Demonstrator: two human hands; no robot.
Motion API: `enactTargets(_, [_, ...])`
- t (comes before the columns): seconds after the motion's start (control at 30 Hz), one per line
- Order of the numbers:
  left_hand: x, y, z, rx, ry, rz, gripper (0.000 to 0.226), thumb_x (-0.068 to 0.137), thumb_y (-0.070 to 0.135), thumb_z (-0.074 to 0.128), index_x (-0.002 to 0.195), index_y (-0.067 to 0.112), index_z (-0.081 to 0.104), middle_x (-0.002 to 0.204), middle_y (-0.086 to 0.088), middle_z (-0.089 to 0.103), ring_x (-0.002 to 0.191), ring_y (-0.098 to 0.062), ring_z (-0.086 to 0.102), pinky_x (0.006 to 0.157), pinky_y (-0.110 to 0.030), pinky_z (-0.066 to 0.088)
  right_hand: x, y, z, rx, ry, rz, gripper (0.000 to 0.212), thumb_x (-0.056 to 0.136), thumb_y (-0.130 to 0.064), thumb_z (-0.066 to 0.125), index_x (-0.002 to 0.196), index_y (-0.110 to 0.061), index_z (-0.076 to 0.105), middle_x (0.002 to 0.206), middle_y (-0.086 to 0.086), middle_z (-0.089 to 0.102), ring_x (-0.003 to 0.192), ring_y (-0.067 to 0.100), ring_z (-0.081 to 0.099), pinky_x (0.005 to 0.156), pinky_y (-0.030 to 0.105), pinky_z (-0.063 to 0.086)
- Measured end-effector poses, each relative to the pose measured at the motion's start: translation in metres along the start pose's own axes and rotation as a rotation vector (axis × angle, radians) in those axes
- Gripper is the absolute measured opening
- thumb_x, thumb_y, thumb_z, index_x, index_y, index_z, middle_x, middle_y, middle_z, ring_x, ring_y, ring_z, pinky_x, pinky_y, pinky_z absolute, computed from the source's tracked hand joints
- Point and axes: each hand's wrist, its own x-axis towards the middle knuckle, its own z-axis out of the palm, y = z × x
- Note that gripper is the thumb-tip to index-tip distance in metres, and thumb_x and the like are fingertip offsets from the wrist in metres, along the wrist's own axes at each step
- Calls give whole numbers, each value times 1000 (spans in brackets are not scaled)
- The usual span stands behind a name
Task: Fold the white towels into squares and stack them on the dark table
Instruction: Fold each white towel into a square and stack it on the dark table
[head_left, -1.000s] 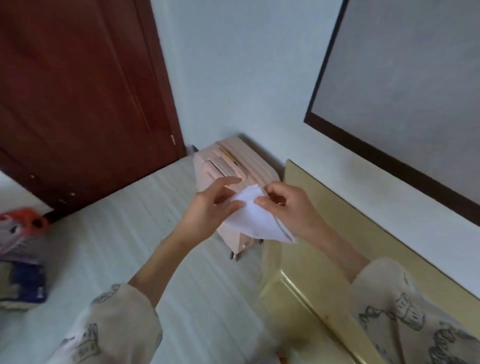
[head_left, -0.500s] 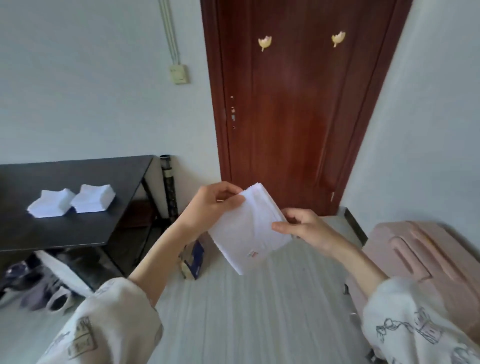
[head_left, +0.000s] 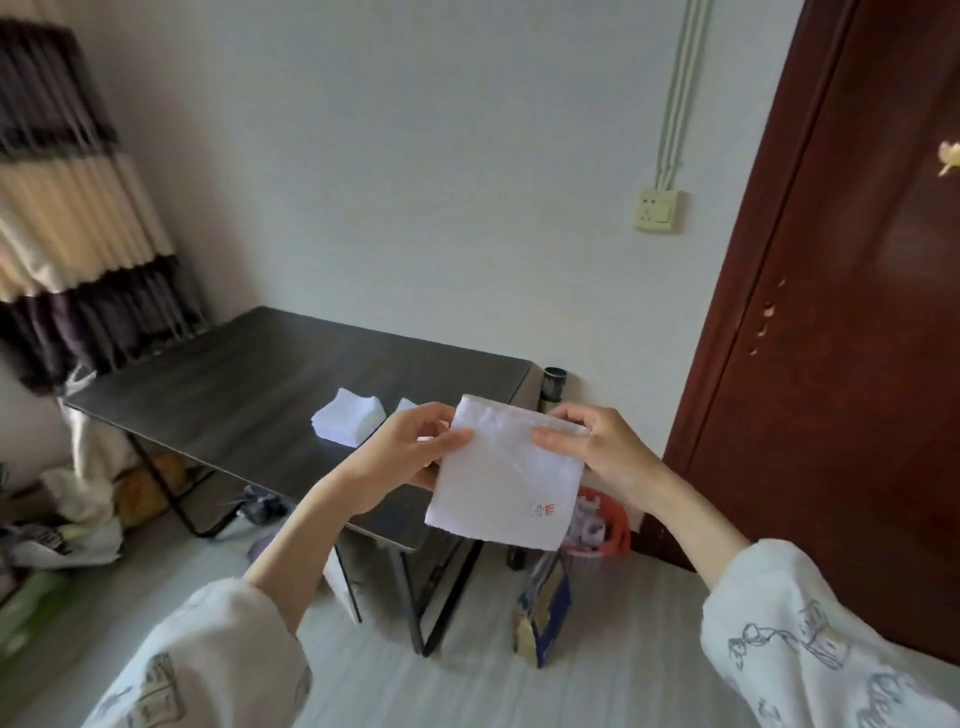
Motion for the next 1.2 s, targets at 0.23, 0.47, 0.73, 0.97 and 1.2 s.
enactTargets(0.23, [84, -19, -110, -7, 148, 49, 11, 94, 24, 51, 95, 15, 56, 96, -19, 63, 87, -31, 62, 68, -45, 57, 152, -11, 55, 291, -115, 66, 10, 83, -14, 66, 93, -12, 63, 80, -2, 69, 70, 9, 66, 61, 20, 52])
enactTargets(0.47, [180, -71, -204, -154, 70, 11, 14, 96, 26, 46, 99, 15, 54, 81, -6, 65, 72, -21, 60, 59, -32, 49, 269, 36, 127, 581, -174, 265, 35, 75, -19, 68, 105, -1, 64, 103, 10, 69, 96, 23, 64, 89, 32, 51])
enactTargets(0.73, [293, -136, -297, -162, -96, -98, 21, 97, 29, 44, 106, 13, 53, 93, -8, 61, 76, -19, 64, 63, -32, 54, 369, 70, 191, 541, 57, 339, 30, 93, -30, 54, 115, -11, 60, 106, 9, 67, 101, 27, 63, 88, 43, 50])
enactTargets(0.97, [367, -210, -287, -1, -185, -232, 19, 98, 13, 37, 110, 10, 53, 102, -12, 61, 87, -24, 62, 69, -36, 57, 406, 107, 195, 183, 344, 451, 14, 96, -23, 48, 105, -16, 56, 101, 4, 65, 91, 17, 65, 75, 34, 57])
enactTargets(1.2, [400, -285, -248, 29, -134, -442, 16, 97, 12, 42, 109, 12, 53, 97, -7, 61, 79, -18, 62, 53, -22, 53, 432, 177, 193, 69, 327, 646, 10, 96, -17, 47, 106, -19, 48, 97, -3, 58, 86, 12, 61, 60, 25, 54])
